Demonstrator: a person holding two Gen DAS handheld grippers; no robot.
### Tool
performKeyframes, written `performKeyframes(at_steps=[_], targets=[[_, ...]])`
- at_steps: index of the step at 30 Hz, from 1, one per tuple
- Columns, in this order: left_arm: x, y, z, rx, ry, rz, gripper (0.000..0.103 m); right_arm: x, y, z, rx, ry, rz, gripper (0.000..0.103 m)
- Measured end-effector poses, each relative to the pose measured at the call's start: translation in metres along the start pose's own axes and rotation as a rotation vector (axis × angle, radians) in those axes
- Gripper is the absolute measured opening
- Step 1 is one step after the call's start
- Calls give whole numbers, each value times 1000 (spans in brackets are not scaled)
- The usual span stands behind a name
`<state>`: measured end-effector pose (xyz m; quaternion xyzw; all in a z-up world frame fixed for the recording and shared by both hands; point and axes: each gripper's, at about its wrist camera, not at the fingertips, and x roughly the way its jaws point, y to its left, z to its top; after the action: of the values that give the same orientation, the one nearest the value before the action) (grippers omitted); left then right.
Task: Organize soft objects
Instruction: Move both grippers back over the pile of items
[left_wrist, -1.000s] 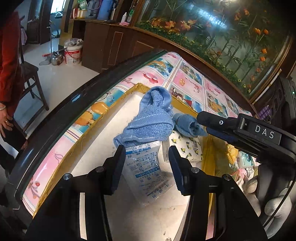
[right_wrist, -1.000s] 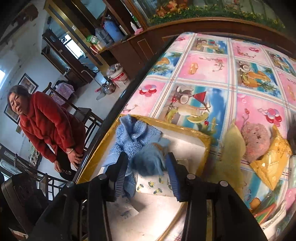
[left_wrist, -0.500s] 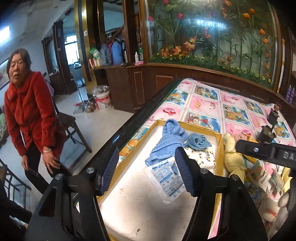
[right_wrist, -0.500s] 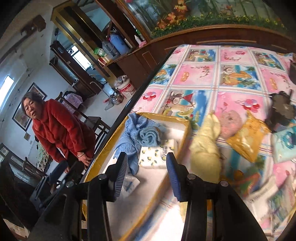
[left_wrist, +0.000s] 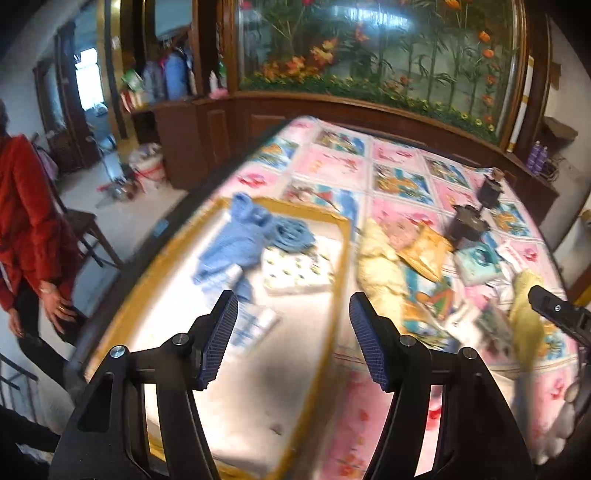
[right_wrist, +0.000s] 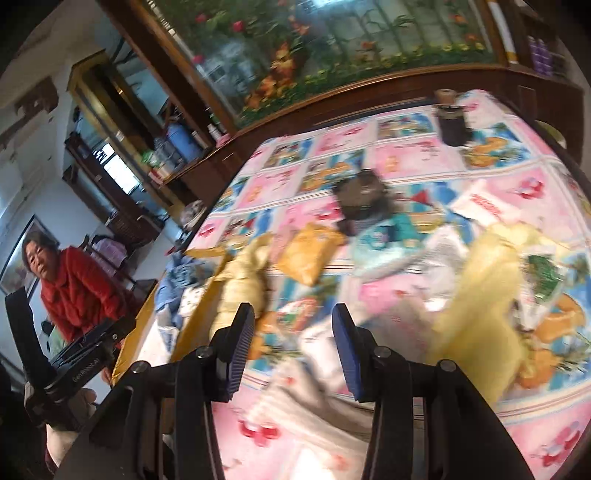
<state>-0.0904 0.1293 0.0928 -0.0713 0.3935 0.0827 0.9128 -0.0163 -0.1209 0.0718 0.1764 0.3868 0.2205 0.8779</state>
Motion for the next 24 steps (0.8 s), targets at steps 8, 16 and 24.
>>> performKeyframes(at_steps=[8,16,24], targets=[[37,-63,-15,97,149,-132,63,-17,-63,-10,89,-34,-47,44],[28,-104,-41,184,181,-368,63,-34,-84,-23,102,-22,-27,44],[31,-126,-85,212,353,-407,63,-59,-112,-25,129,-51,-87,44]])
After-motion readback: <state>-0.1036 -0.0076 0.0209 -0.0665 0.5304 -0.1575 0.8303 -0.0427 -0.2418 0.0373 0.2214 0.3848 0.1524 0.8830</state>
